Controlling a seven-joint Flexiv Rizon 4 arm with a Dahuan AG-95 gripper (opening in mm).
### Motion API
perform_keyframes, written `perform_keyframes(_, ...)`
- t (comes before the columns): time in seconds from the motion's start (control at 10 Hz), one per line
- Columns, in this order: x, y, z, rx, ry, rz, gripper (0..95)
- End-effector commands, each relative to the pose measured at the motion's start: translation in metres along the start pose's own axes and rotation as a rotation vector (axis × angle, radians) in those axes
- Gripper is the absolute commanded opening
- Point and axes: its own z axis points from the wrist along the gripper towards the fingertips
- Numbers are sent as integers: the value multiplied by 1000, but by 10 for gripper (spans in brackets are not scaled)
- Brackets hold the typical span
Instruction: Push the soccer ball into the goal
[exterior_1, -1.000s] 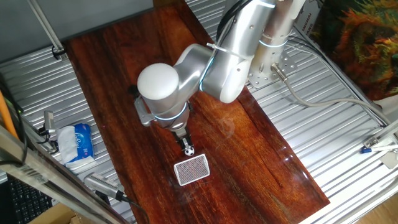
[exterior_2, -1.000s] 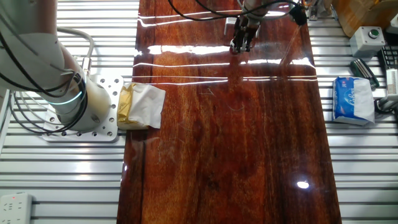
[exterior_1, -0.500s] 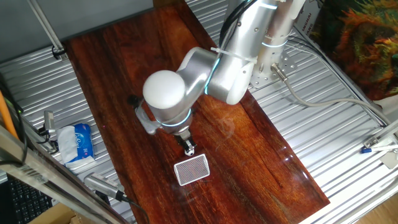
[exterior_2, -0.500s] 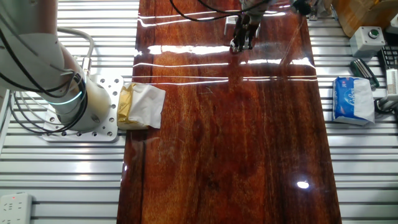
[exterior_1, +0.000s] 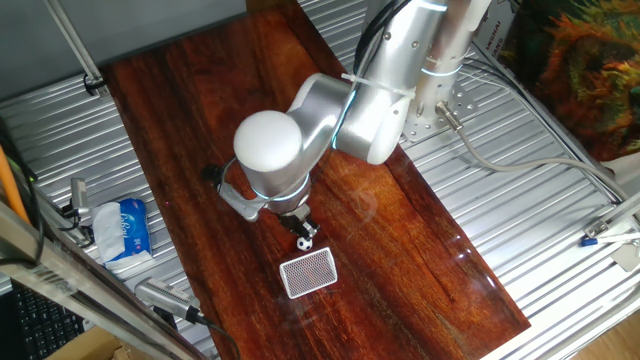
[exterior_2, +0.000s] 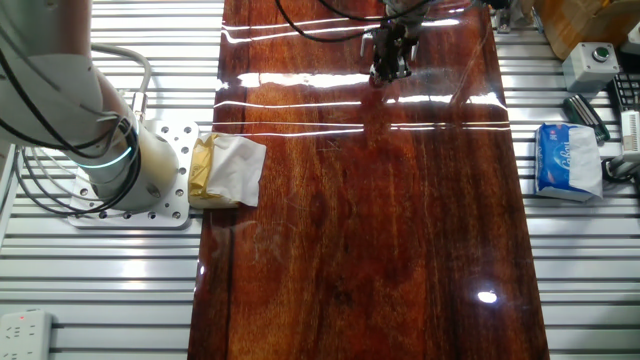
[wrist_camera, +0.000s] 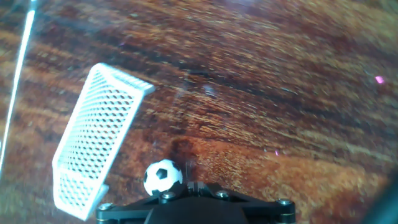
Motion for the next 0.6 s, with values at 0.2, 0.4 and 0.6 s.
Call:
perform_keyframes(0.2, 0, 1, 0, -28, -6, -54, 0)
perform_keyframes(0.4, 0, 1, 0, -34, -9, 28, 0)
perform_keyframes(0.6, 0, 1, 0, -46, -3, 165, 0)
